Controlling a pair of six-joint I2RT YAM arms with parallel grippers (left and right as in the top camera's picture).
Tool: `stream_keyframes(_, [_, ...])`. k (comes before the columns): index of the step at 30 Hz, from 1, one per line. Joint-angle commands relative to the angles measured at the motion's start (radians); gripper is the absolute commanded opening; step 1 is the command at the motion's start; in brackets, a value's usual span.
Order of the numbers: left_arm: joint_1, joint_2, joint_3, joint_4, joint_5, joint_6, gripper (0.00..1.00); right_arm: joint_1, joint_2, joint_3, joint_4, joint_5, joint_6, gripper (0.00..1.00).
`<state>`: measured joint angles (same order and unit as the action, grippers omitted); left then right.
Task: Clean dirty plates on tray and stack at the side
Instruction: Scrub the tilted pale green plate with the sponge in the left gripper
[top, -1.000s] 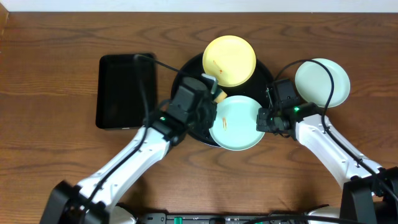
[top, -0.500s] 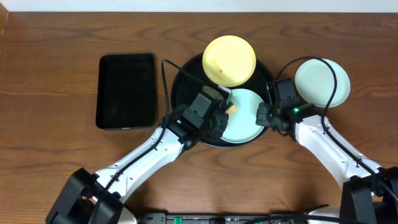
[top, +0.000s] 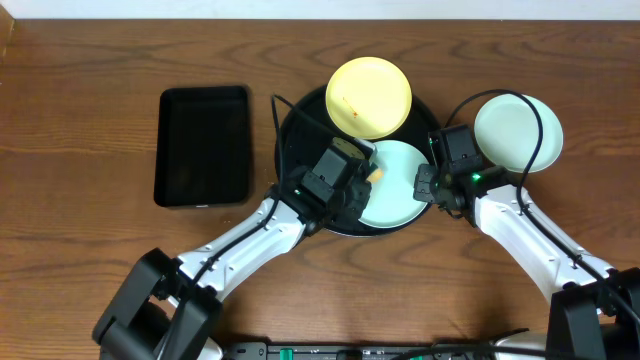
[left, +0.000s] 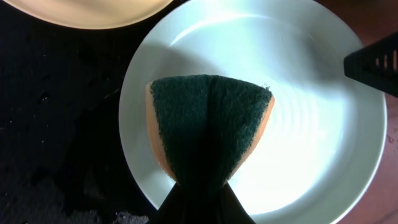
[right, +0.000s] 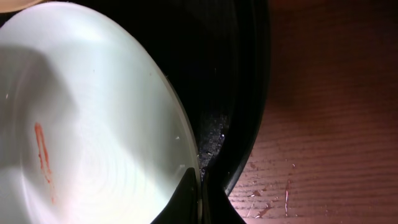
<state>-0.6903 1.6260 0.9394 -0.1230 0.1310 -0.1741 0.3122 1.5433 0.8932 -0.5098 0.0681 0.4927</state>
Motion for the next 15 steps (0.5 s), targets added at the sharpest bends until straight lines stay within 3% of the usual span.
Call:
stream_keyframes(1, [-0.003, 0.027, 0.021, 0.021, 0.003, 0.022, 0.07, -0.005, 0.0, -0.007, -0.005, 0.018, 0.015, 0.01])
stream_keyframes(15, [-0.034, 0.08, 0.019, 0.071, 0.016, 0.023, 0.07, -0.005, 0.0, -0.007, -0.006, 0.018, 0.015, 0.01])
